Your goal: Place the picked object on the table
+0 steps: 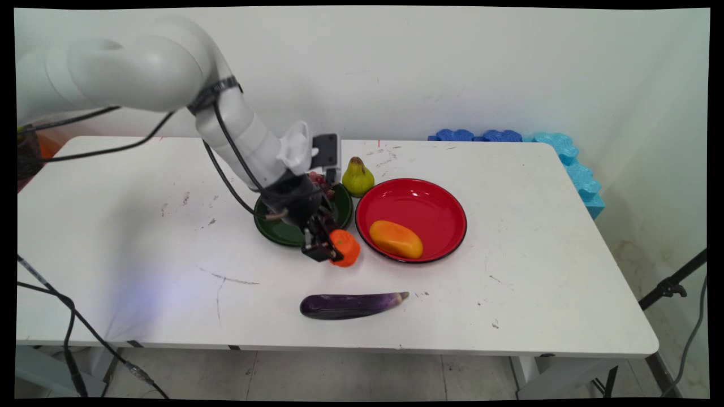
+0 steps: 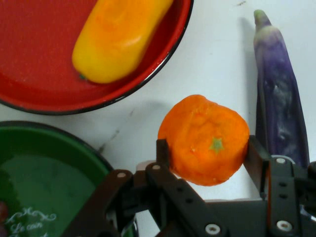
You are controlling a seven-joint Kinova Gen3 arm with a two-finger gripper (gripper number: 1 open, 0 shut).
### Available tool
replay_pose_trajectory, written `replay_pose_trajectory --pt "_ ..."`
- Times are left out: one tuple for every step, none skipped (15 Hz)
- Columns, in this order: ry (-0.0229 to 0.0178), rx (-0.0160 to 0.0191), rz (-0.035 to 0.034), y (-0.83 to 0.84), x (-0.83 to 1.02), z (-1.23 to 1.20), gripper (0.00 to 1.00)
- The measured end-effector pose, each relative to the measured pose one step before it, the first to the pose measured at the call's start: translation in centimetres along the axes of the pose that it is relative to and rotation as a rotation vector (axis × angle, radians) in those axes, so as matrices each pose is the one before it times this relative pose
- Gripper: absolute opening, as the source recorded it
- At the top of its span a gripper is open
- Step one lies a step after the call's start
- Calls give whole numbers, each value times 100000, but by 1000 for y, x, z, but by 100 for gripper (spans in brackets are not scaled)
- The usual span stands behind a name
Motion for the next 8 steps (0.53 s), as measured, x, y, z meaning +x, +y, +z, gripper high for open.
replay_pose_trajectory --pt "137 9 -270 126 -30 539 0" --pt "151 7 -250 117 -29 565 0" --pt "38 75 -203 121 -77 497 0" --pt "8 121 -105 77 -63 377 0" --pt "-10 99 -38 37 -38 235 0" --pt "113 65 -53 67 -40 326 0" --pt "172 18 -18 43 -13 192 0" --pt "250 26 42 59 -8 277 0"
